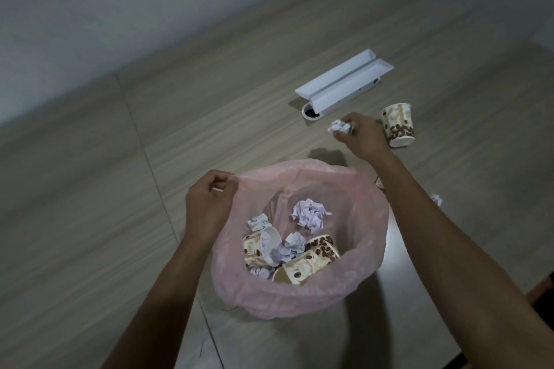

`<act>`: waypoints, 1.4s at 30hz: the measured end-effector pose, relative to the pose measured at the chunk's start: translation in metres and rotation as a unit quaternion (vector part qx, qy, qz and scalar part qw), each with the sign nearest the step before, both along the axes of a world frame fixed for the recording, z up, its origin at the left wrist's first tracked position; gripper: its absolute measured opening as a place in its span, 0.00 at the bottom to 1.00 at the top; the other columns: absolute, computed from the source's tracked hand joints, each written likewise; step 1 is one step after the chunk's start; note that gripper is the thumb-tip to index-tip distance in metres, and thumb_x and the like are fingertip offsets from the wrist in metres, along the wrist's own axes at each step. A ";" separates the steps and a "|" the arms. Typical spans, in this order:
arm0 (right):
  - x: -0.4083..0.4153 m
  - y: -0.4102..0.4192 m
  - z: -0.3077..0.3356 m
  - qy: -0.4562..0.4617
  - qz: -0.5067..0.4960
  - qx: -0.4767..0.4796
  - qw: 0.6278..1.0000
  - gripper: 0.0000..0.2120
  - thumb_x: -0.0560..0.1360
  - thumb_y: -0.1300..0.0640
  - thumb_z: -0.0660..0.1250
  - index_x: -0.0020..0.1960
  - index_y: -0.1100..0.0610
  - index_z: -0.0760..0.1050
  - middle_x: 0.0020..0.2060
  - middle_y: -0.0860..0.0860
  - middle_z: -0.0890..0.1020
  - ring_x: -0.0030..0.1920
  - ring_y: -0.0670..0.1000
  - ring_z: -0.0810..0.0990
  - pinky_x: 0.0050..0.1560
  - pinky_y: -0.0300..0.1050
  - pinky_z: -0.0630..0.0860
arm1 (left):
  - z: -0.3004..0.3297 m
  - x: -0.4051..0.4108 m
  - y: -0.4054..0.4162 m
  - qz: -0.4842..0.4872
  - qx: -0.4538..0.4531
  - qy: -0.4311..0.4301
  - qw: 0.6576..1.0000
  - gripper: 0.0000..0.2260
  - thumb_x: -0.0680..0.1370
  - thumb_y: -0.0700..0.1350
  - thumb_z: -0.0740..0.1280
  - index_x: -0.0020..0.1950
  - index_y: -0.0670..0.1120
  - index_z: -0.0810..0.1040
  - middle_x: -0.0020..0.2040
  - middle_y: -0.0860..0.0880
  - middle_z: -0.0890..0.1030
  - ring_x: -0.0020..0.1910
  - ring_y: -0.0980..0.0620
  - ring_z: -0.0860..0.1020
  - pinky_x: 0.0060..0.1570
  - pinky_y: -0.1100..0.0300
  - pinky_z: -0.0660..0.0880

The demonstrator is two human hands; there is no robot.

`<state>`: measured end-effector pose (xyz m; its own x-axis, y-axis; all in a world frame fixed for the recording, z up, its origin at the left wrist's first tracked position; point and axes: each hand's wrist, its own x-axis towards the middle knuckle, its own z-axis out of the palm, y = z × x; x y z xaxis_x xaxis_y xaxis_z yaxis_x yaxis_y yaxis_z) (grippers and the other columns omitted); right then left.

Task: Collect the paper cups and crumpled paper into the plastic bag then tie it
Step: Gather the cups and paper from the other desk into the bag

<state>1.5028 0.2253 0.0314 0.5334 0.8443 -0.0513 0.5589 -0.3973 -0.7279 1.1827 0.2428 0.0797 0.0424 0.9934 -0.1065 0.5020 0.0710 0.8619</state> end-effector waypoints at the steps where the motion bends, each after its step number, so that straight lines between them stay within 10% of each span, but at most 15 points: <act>1: -0.008 -0.009 0.018 0.006 -0.008 0.037 0.999 0.11 0.72 0.55 0.74 0.53 0.57 0.80 0.43 0.51 0.83 0.38 0.45 0.79 0.36 0.28 0.67 | 0.001 0.000 -0.001 0.000 0.003 -0.002 1.000 0.03 0.74 0.41 0.69 0.42 0.47 0.82 0.37 0.52 0.81 0.37 0.57 0.77 0.40 0.66 0.71; 13: -0.123 -0.106 0.048 -0.040 0.187 -0.044 0.981 0.09 0.74 0.59 0.72 0.53 0.52 0.81 0.43 0.49 0.81 0.41 0.45 0.78 0.49 0.42 0.79 | 0.018 0.018 -0.029 -0.019 0.006 -0.028 0.999 0.03 0.75 0.42 0.69 0.43 0.46 0.82 0.41 0.50 0.83 0.40 0.55 0.79 0.44 0.62 0.75; 19: -0.125 -0.119 0.041 0.029 0.214 -0.135 0.967 0.37 0.65 0.43 0.78 0.70 0.45 0.70 0.65 0.48 0.77 0.64 0.51 0.75 0.64 0.49 0.72 | 0.017 0.028 -0.036 -0.031 0.015 -0.029 0.999 0.04 0.75 0.41 0.69 0.41 0.48 0.81 0.39 0.52 0.82 0.39 0.55 0.78 0.44 0.62 0.74; 25: -0.077 -0.121 0.054 0.007 -0.023 0.018 1.000 0.08 0.75 0.50 0.70 0.53 0.51 0.81 0.41 0.45 0.83 0.38 0.43 0.81 0.39 0.35 0.75 | 0.015 0.027 -0.038 -0.019 0.012 -0.028 0.999 0.05 0.75 0.40 0.69 0.40 0.49 0.81 0.39 0.52 0.82 0.38 0.56 0.77 0.43 0.61 0.74; 32: 0.013 -0.095 -0.012 -0.021 -0.066 -0.191 0.979 0.23 0.72 0.52 0.72 0.66 0.56 0.75 0.55 0.58 0.83 0.61 0.57 0.79 0.66 0.51 0.69 | 0.013 0.023 -0.039 -0.016 0.015 -0.030 0.999 0.04 0.75 0.40 0.69 0.41 0.48 0.81 0.39 0.52 0.82 0.38 0.56 0.77 0.42 0.63 0.73; 35: 0.015 -0.088 -0.025 -0.073 0.011 -0.263 0.962 0.18 0.77 0.55 0.65 0.66 0.57 0.77 0.65 0.57 0.78 0.65 0.58 0.76 0.66 0.48 0.70 | 0.012 0.021 -0.039 -0.023 0.016 -0.032 0.999 0.03 0.75 0.41 0.69 0.42 0.47 0.81 0.39 0.52 0.82 0.39 0.55 0.78 0.42 0.62 0.74; 42: 0.009 -0.091 -0.039 -0.027 -0.091 -0.150 0.984 0.10 0.73 0.59 0.71 0.52 0.63 0.84 0.52 0.59 0.85 0.56 0.58 0.82 0.58 0.44 0.73 | 0.013 0.015 -0.037 -0.022 0.012 -0.034 0.999 0.04 0.75 0.40 0.69 0.41 0.47 0.81 0.38 0.51 0.82 0.38 0.54 0.77 0.42 0.61 0.74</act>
